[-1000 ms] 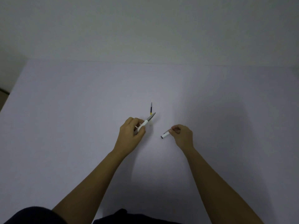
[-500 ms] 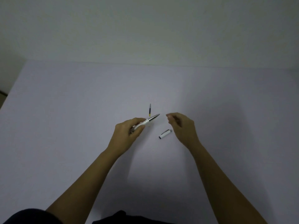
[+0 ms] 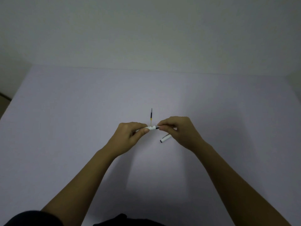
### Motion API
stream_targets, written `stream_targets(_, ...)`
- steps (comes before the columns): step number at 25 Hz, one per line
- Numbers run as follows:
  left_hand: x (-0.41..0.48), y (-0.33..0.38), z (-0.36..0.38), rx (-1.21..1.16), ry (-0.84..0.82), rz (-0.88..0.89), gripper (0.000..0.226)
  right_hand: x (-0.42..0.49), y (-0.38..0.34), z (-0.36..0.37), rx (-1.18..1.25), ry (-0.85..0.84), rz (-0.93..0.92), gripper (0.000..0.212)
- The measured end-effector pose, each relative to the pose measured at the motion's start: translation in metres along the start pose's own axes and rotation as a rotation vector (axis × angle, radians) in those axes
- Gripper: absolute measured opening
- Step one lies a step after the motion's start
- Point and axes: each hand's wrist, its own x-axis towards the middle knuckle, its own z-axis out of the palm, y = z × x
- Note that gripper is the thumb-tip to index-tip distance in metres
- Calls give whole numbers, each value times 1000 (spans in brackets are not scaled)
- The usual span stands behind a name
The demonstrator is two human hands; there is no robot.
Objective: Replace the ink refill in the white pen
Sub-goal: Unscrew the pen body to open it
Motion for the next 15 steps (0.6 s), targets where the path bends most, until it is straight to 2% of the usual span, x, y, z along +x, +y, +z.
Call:
stream_targets(2,-1,3,-1,-17,11,-11,18,-3,-1,-2,-28,38,-141,12)
stream_targets(3,-1,4,-1,-5,24,4,17,-4,-1,-2,-26,40,-152,16)
stream_targets(5,-1,5,-3,25,42,48,15,-5,-3,-3,9,6,-2,28)
stream_targets(7,-2,6,-4,39,42,73,13,-4,-3,-4,32,-70,136,23)
stream_targets(11,-1,10,-3,25,35,81,13,-1,-7,-10,17,-37,12,9)
stream_targets(13,-1,11,-3,15,49,64,12,-3,-9,-12,86,-6,-35,15)
stream_targets(15,-2,12,-3,2,60,51,10,-6,-12,-12,184,-4,66,23)
